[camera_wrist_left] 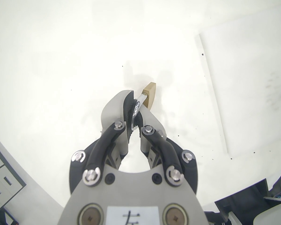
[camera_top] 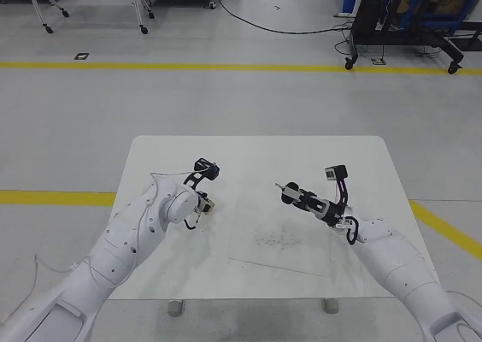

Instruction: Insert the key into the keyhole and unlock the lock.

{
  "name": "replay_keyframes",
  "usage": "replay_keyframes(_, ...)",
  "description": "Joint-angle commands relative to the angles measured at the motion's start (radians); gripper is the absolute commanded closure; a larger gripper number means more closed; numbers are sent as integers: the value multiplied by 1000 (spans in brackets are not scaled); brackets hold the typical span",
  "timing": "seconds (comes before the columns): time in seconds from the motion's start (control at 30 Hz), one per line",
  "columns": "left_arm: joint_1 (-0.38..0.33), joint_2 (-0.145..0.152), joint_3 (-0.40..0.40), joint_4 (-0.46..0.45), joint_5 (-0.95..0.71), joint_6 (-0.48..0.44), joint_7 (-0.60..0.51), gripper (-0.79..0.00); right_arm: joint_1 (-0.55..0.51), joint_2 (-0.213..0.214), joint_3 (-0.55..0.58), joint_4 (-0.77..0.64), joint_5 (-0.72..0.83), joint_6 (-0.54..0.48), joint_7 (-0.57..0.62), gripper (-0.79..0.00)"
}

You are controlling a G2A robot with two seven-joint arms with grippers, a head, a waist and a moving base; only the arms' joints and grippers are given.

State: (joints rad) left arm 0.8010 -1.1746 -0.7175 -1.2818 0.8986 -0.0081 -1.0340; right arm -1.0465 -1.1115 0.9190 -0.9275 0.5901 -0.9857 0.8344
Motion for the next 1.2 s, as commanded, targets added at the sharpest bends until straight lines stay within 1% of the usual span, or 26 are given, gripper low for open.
replay_keyframes(0.0, 14, 1, -27, -10, -35, 6, 45, 0, 0, 0, 0, 0, 0, 0, 0, 0)
replay_keyframes(0.07, 29, 3, -63, -15, -93, -6, 89, 0, 0, 0, 0, 0, 0, 0, 0, 0)
replay_keyframes(0.13, 46, 7, -105, -15, -170, -43, 136, 0, 0, 0, 0, 0, 0, 0, 0, 0)
replay_keyframes(0.23, 72, 10, -164, -6, -315, -137, 202, 0, 0, 0, 0, 0, 0, 0, 0, 0)
replay_keyframes(0.33, 92, 7, -209, 26, -482, -224, 270, 0, 0, 0, 0, 0, 0, 0, 0, 0)
replay_keyframes(0.4, 91, -3, -199, 49, -544, -255, 294, 0, 0, 0, 0, 0, 0, 0, 0, 0)
replay_keyframes(0.53, 66, -38, -145, 100, -658, -302, 353, 0, 0, 0, 0, 0, 0, 0, 0, 0)
replay_keyframes(0.57, 56, -46, -131, 117, -663, -315, 359, 0, 0, 0, 0, 0, 0, 0, 0, 0)
replay_keyframes(0.87, 51, -48, -125, 121, -657, -318, 360, 0, 0, 0, 0, 0, 0, 0, 0, 0)
replay_keyframes(0.9, 64, -48, -129, 118, -683, -319, 367, 0, 0, 0, 0, 0, 0, 0, 0, 0)
replay_keyframes(0.93, 77, -49, -140, 121, -743, -339, 356, 0, 0, 0, 0, 0, 0, 0, 0, 0)
replay_keyframes(0.97, 85, -49, -155, 131, -823, -374, 327, 0, -8, -2, -7, -25, 1, 23, -3, 0)
replay_keyframes(1.07, 85, -52, -184, 201, -1059, -463, 189, 0, -6, -8, -8, -68, 10, 69, -34, 0)
replay_keyframes(1.17, 61, -64, -179, 287, -1225, -508, 55, 0, -4, -27, -18, -96, 124, 75, -59, 0)
